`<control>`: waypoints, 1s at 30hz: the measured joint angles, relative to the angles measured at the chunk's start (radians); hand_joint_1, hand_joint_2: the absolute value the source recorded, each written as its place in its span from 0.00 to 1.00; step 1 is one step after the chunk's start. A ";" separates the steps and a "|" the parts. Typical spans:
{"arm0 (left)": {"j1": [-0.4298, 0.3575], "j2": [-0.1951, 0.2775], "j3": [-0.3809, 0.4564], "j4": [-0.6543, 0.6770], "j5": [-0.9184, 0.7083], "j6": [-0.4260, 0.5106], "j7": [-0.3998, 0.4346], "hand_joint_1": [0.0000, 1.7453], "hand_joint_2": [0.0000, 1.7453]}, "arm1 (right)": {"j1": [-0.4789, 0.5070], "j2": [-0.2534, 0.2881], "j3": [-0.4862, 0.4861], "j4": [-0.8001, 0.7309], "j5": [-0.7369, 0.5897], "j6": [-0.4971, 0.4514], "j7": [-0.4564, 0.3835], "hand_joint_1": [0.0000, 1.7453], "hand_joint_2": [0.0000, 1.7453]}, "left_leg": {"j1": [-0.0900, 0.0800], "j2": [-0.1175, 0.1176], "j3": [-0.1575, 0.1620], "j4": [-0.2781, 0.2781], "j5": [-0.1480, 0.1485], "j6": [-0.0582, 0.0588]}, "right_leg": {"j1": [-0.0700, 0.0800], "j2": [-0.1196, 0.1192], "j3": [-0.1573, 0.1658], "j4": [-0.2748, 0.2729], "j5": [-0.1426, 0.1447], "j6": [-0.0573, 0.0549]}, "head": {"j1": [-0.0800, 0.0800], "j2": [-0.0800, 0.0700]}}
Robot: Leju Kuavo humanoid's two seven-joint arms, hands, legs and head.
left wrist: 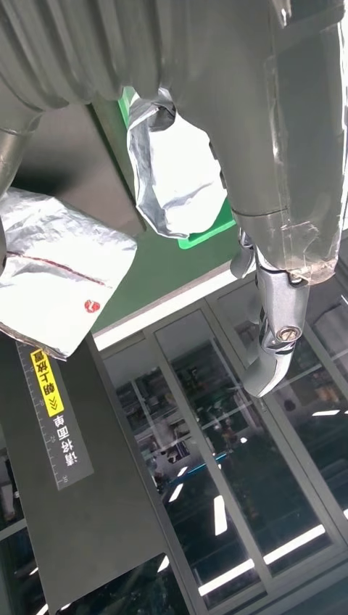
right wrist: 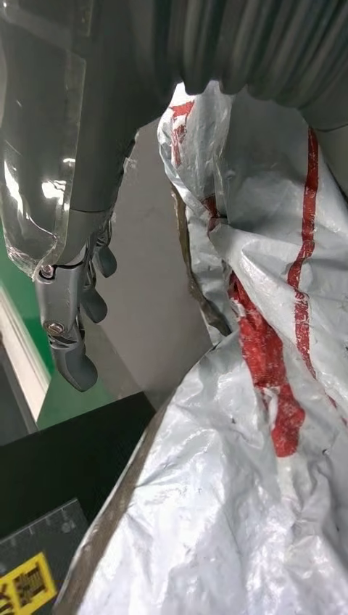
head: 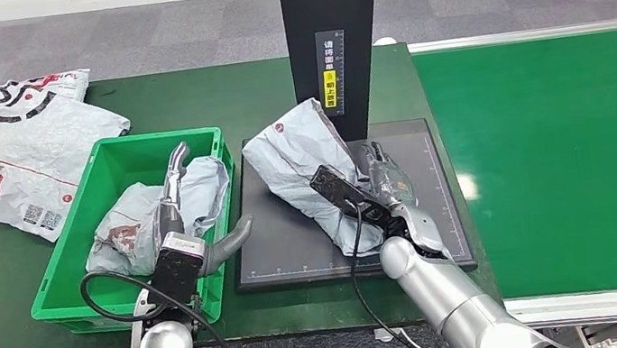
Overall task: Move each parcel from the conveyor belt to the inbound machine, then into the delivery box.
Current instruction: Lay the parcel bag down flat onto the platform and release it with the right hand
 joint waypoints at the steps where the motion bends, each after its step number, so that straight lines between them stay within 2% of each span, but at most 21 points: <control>1: 0.001 0.000 0.000 0.000 -0.001 0.002 0.000 0.00 1.00 | 0.001 0.000 0.000 -0.006 0.002 -0.004 -0.001 0.00 1.00 | 0.000 0.000 0.000 0.000 0.000 0.000 | 0.000 0.000 0.000 0.000 0.000 0.000 | 0.000 0.000; 5: 0.011 0.001 0.000 -0.002 -0.005 0.009 0.000 0.00 1.00 | 0.026 -0.004 0.000 -0.076 -0.005 -0.076 -0.062 0.00 1.00 | 0.000 0.000 0.000 0.000 0.000 0.000 | 0.000 0.000 0.000 0.000 0.000 0.000 | 0.000 0.000; 8: 0.021 0.000 0.000 -0.011 -0.011 0.012 0.000 0.00 1.00 | 0.069 -0.012 -0.001 -0.186 -0.044 -0.215 -0.198 0.00 1.00 | 0.000 0.000 0.000 0.000 0.000 0.000 | 0.000 0.000 -0.001 0.000 0.000 0.000 | 0.000 0.000; 11: 0.030 0.000 0.000 -0.022 -0.021 0.014 -0.001 0.00 1.00 | 0.141 -0.027 -0.016 -0.364 -0.069 -0.353 -0.340 0.00 1.00 | 0.000 0.000 -0.001 0.000 -0.001 0.000 | 0.000 0.000 -0.001 0.000 -0.001 0.000 | 0.000 0.000; 14: 0.036 -0.001 0.000 -0.028 -0.026 0.014 -0.002 0.00 1.00 | 0.217 -0.039 -0.052 -0.546 -0.074 -0.436 -0.446 0.00 1.00 | 0.000 0.000 -0.001 0.000 -0.002 0.001 | 0.000 0.000 -0.001 -0.001 -0.001 0.000 | 0.000 0.000; 17: 0.038 -0.001 0.000 -0.033 -0.031 0.014 -0.002 0.00 1.00 | 0.276 -0.043 -0.103 -0.686 -0.090 -0.454 -0.524 0.00 1.00 | 0.000 0.000 -0.001 0.000 -0.002 0.001 | 0.000 0.000 -0.001 -0.001 -0.001 0.000 | 0.000 0.000; 20: 0.040 -0.001 0.000 -0.038 -0.034 0.014 -0.002 0.00 1.00 | 0.309 -0.044 -0.153 -0.777 -0.126 -0.454 -0.562 0.00 1.00 | 0.000 0.000 0.000 0.000 -0.002 0.001 | 0.000 0.000 -0.001 -0.001 -0.001 0.000 | 0.000 0.000; 30: 0.056 -0.001 0.000 -0.060 -0.046 0.014 0.007 0.00 1.00 | 0.371 -0.036 -0.290 -0.896 -0.129 -0.453 -0.631 0.00 1.00 | 0.000 0.000 0.000 0.000 -0.002 0.001 | 0.000 0.001 0.000 -0.001 -0.001 0.000 | 0.000 0.000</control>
